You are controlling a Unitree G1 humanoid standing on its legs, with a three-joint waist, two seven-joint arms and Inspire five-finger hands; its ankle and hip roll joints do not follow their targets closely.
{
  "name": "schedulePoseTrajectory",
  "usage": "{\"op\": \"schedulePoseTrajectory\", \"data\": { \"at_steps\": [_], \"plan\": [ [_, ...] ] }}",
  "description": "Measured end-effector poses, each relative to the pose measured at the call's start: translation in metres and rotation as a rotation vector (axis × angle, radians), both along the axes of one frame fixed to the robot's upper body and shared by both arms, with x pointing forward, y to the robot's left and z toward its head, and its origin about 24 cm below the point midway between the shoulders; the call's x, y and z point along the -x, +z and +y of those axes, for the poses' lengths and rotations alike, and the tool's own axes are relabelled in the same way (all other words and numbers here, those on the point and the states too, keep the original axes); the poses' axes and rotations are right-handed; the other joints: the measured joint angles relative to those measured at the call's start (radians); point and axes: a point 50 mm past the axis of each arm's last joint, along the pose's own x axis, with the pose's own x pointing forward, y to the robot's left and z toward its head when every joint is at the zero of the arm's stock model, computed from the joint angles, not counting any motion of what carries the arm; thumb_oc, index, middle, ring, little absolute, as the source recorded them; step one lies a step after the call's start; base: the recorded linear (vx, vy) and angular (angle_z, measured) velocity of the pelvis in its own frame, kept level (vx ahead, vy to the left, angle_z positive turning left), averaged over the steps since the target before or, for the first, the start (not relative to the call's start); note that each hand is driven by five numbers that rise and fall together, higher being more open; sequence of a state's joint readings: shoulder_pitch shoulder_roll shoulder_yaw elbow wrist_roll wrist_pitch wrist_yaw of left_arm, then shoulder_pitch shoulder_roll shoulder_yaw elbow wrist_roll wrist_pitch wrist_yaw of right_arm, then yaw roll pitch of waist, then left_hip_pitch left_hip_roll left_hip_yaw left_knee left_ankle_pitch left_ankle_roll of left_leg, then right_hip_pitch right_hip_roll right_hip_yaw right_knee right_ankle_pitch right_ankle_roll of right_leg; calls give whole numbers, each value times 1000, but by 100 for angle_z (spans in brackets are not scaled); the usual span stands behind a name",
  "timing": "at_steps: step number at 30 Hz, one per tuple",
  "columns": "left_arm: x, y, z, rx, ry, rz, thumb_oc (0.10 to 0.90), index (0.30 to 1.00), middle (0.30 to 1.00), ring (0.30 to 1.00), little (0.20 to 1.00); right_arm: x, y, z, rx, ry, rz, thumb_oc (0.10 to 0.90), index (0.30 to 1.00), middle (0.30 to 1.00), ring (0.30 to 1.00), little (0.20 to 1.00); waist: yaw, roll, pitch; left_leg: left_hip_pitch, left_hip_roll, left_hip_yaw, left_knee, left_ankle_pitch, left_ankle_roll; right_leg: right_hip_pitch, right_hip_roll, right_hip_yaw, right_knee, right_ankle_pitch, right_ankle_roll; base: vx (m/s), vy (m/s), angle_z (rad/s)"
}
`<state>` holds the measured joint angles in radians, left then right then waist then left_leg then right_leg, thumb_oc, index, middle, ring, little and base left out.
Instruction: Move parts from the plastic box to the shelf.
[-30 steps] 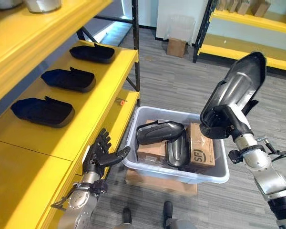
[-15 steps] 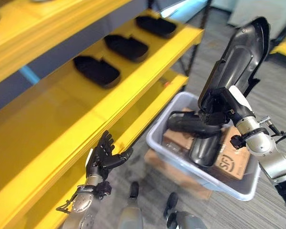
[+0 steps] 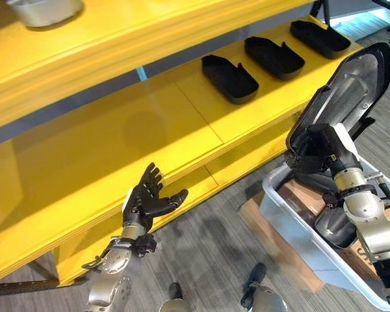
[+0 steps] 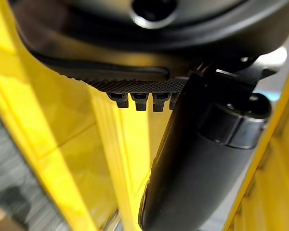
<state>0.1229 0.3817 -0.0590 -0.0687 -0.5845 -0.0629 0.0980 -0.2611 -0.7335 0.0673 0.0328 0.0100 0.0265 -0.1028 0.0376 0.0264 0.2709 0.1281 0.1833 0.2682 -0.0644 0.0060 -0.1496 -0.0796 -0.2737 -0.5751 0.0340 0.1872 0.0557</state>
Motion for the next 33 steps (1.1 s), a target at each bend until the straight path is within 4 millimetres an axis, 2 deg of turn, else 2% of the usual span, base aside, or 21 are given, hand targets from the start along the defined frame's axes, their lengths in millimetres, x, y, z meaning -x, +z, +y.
{"op": "schedulePoseTrajectory", "data": {
  "at_steps": [4,7,8,12,14,19,24,25,26,27,28,29,30,31,32,33],
  "plan": [
    [9,-7,5,-1,23,31,900,1000,1000,1000,1000,0,-3,2,-8,4,10,400,300,300,300,300,1,-14,-39,5,0,0,1,-1,2,4,1,2,1,1,1,8,117,-2],
    [12,-10,6,-1,28,44,900,1000,1000,1000,1000,0,-5,2,-7,2,16,400,300,300,300,300,-2,-43,-59,14,0,0,3,-3,3,13,1,6,0,2,3,7,102,-2],
    [12,-10,6,-2,29,45,900,1000,1000,1000,1000,0,-7,4,-4,6,23,400,300,300,300,300,-2,-64,-73,14,-1,0,4,-2,4,14,0,8,-1,3,4,24,103,-2],
    [13,-10,7,-2,31,48,900,1000,1000,1000,1000,0,-15,11,-3,33,52,400,300,300,300,300,0,-98,-97,14,-3,0,7,-7,11,16,-1,13,-1,4,5,14,73,-2],
    [13,-11,7,-2,31,49,900,1000,1000,1000,1000,0,-17,14,-4,45,62,400,300,300,300,300,3,-109,-104,14,-8,-1,9,-6,12,16,-5,14,-2,7,8,9,55,-1],
    [13,-11,7,-3,35,51,900,1000,1000,1000,1000,-1,-25,22,-8,67,91,400,300,300,300,300,35,-112,-106,12,-17,0,16,-8,13,17,-12,18,-4,14,9,10,130,0],
    [14,-11,7,-4,41,54,900,1000,1000,1000,1000,-1,-31,24,1,63,116,400,300,300,300,300,55,-132,-107,-24,-60,-31,59,-27,37,20,-65,4,-1,30,29,9,169,18],
    [14,-11,9,-9,46,56,900,1000,1000,1000,1000,-1,-34,28,-7,73,127,400,300,300,300,300,63,-147,-106,-39,-82,-34,85,-47,52,26,-91,2,7,40,34,84,330,33],
    [11,-13,7,-4,44,60,900,1000,1000,1000,1000,-1,-36,27,-3,64,134,400,300,300,300,300,60,-151,-104,-70,-93,-57,139,-71,78,26,-116,-2,32,42,36,11,238,57],
    [10,-15,4,3,38,68,900,1000,1000,1000,1000,0,-39,26,5,54,148,400,300,300,300,300,49,-150,-105,-96,-107,-81,188,-98,100,26,-149,10,69,44,41,-20,129,74],
    [11,-17,1,1,29,75,900,1000,1000,1000,1000,2,-42,24,5,49,158,400,300,300,300,300,40,-147,-103,-112,-119,-110,218,-110,98,25,-174,39,111,46,41,-48,78,121],
    [10,-18,-3,-3,10,81,900,1000,1000,1000,1000,6,-48,21,8,38,181,400,300,300,300,300,16,-146,-100,-131,-145,-167,249,-114,111,16,-213,126,190,58,27,23,50,136],
    [10,-19,-5,-5,0,84,900,1000,1000,1000,1000,10,-54,19,12,34,205,400,300,300,300,300,17,-135,-92,-124,-145,-203,246,-116,135,-29,-217,240,254,84,14,63,-31,110],
    [11,-18,1,-24,14,87,900,1000,1000,1000,1000,10,-56,22,9,53,213,400,300,300,300,300,46,-125,-88,-126,-136,-208,225,-103,149,-73,-188,294,273,27,77,109,-82,50],
    [11,-17,6,-40,25,88,900,1000,1000,1000,1000,10,-55,25,10,73,209,400,300,300,300,300,52,-124,-85,-130,-136,-230,206,-90,151,-93,-160,307,261,-21,89,144,-158,41],
    [10,-15,9,-51,30,84,900,1000,1000,1000,1000,10,-54,25,11,81,202,400,300,300,300,300,35,-115,-79,-138,-131,-270,186,-71,156,-83,-111,338,223,-70,86,116,-143,82]
  ]
}}
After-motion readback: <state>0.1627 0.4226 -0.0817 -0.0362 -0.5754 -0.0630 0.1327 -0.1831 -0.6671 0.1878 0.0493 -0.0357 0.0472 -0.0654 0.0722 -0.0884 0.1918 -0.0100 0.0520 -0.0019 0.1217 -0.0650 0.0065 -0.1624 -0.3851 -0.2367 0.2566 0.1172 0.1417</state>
